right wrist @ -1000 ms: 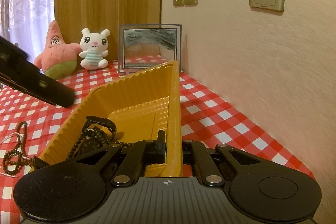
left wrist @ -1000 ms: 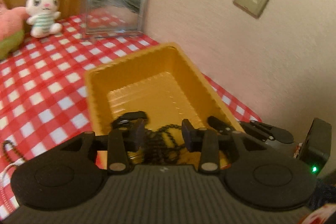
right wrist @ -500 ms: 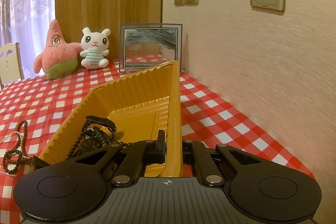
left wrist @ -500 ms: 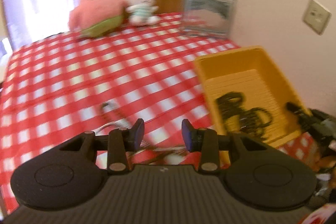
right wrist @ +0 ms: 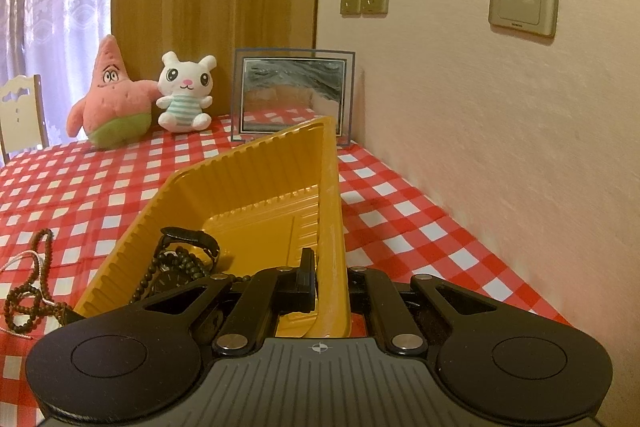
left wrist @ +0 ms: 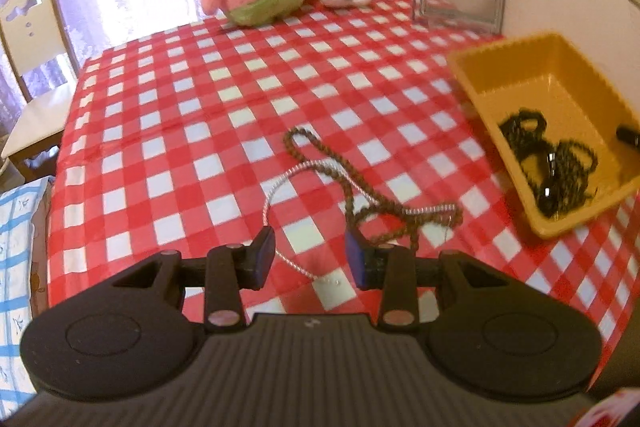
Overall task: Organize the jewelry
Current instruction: 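Move the left tool back toward the remaining bead necklaces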
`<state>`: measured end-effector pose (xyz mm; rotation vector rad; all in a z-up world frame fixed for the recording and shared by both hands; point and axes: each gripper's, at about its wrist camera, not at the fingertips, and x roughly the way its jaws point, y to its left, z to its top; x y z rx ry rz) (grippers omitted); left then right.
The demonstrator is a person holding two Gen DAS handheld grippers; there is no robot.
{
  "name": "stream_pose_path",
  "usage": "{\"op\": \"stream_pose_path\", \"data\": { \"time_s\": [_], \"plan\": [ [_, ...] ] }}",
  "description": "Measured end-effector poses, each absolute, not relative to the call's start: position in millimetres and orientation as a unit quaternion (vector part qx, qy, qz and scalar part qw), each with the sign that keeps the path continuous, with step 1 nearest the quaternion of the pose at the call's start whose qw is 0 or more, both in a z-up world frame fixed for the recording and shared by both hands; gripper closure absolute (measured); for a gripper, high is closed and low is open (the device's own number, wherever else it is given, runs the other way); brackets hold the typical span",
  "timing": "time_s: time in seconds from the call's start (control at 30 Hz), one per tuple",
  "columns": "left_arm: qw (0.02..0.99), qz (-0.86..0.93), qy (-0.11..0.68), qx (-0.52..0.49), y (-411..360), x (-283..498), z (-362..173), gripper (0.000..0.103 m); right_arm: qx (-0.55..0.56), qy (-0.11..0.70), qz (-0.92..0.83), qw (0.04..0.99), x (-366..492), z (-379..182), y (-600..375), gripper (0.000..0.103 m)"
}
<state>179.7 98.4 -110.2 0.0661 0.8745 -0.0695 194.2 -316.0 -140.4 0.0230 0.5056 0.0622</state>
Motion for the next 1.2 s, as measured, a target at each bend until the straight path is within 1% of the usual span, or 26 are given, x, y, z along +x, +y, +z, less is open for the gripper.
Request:
{"op": "stream_pose_path", "data": {
  "time_s": [0.3,0.7,0.77,0.9,0.93,1.0,1.13,1.2],
  "plan": [
    [0.899,-0.080,0.428,0.043,85.6,187.2,-127.1,0.069,0.007,0.252,0.029,0.967,194.5,-139.3,-314.3,0.098],
    [0.886,-0.092,0.451,0.051,77.0,211.6,-155.6,0.070,0.007,0.253,0.028,0.967,195.3,-138.5,-315.7,0.098],
    [0.885,-0.092,0.454,0.051,75.1,215.6,-160.6,0.073,0.007,0.254,0.027,0.967,195.3,-138.4,-316.5,0.098],
    [0.882,-0.087,0.460,0.051,74.4,222.3,-167.5,0.075,0.007,0.253,0.027,0.967,195.3,-138.4,-316.3,0.098],
    [0.882,-0.087,0.461,0.052,74.2,223.4,-168.7,0.077,0.007,0.253,0.027,0.967,195.3,-138.4,-316.5,0.098],
    [0.882,-0.089,0.461,0.050,73.4,225.1,-170.0,0.078,0.008,0.254,0.027,0.967,195.4,-138.4,-316.0,0.098],
    [0.881,-0.094,0.460,0.047,71.1,225.9,-170.9,0.086,0.007,0.254,0.027,0.967,195.3,-138.3,-316.5,0.098],
    [0.882,-0.094,0.459,0.047,70.5,225.0,-170.3,0.091,0.007,0.254,0.027,0.967,195.3,-138.3,-316.3,0.098]
  ]
}}
